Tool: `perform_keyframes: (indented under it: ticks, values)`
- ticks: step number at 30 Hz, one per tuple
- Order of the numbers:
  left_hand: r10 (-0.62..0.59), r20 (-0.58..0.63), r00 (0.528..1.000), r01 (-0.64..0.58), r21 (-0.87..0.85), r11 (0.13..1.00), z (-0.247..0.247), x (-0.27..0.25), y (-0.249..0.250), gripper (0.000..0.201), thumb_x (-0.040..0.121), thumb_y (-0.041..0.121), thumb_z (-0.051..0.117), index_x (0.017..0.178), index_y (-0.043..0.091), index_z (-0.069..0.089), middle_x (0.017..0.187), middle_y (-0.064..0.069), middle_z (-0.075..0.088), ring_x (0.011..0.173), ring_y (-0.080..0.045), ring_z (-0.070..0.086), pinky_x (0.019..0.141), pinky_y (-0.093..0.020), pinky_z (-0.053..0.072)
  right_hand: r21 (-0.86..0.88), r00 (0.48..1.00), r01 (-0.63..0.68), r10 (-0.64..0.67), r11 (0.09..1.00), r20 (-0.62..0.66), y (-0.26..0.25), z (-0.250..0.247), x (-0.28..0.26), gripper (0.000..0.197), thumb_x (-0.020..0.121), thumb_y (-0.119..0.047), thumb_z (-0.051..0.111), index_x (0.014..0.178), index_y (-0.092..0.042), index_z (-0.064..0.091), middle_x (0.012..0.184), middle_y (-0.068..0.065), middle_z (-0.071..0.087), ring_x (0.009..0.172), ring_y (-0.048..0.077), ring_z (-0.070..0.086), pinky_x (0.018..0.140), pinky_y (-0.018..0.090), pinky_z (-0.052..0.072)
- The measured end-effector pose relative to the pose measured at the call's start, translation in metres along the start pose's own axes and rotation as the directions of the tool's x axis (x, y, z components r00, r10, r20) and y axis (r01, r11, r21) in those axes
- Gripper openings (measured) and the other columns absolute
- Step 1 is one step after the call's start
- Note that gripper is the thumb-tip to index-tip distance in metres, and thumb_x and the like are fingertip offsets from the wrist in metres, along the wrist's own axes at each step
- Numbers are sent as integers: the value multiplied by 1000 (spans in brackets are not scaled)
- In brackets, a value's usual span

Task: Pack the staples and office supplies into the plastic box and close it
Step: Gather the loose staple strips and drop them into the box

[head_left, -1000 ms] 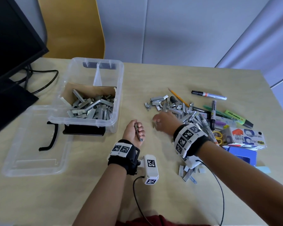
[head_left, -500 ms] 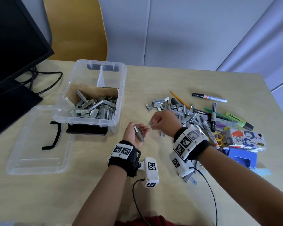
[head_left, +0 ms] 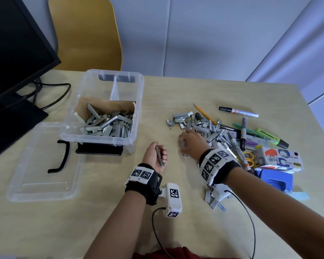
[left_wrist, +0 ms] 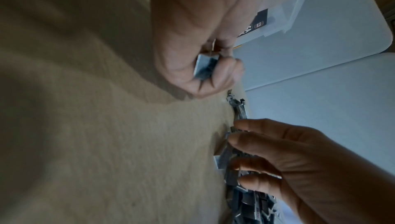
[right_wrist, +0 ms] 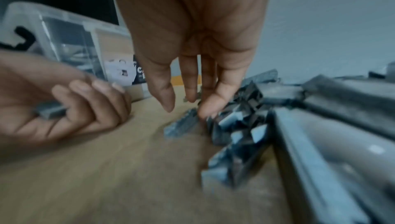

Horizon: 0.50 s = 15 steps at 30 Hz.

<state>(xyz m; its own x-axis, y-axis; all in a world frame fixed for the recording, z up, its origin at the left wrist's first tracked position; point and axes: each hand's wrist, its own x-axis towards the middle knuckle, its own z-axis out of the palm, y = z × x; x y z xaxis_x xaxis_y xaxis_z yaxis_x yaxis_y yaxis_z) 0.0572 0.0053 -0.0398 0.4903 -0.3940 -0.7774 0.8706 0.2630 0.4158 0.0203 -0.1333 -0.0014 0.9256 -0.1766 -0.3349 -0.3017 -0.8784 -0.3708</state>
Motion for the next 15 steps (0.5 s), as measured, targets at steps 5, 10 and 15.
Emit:
perform_keyframes:
  ticks: [5, 10, 15]
  values:
    - [15, 5, 1000, -15, -10, 1000, -2, -4, -1, 42, 99, 32, 26, 64, 14, 40, 36, 3, 43, 25, -8, 37, 31, -8, 24, 2, 997, -20, 20, 1000, -73, -3, 7, 5, 16, 85, 0, 48, 89, 3, 63, 100, 10, 52, 90, 25, 53, 71, 23, 32]
    - [17, -34, 999, -17, -2, 1000, -1, -7, -2, 42, 100, 31, 28, 64, 13, 41, 36, 2, 45, 26, -9, 39, 32, -8, 27, 74, 995, -75, 79, 994, -55, 3, 5, 3, 13, 78, 0, 56, 82, -7, 67, 87, 4, 54, 84, 16, 47, 72, 21, 35]
    - [71, -61, 996, -75, -64, 995, 6, -4, -7, 44, 101, 28, 30, 69, 3, 48, 42, -8, 58, 35, -15, 57, 37, -13, 43, 252, 989, 22, 15, 967, -145, -11, -15, -13, 14, 79, -5, 65, 92, -4, 69, 81, -1, 59, 71, 7, 52, 69, 14, 41]
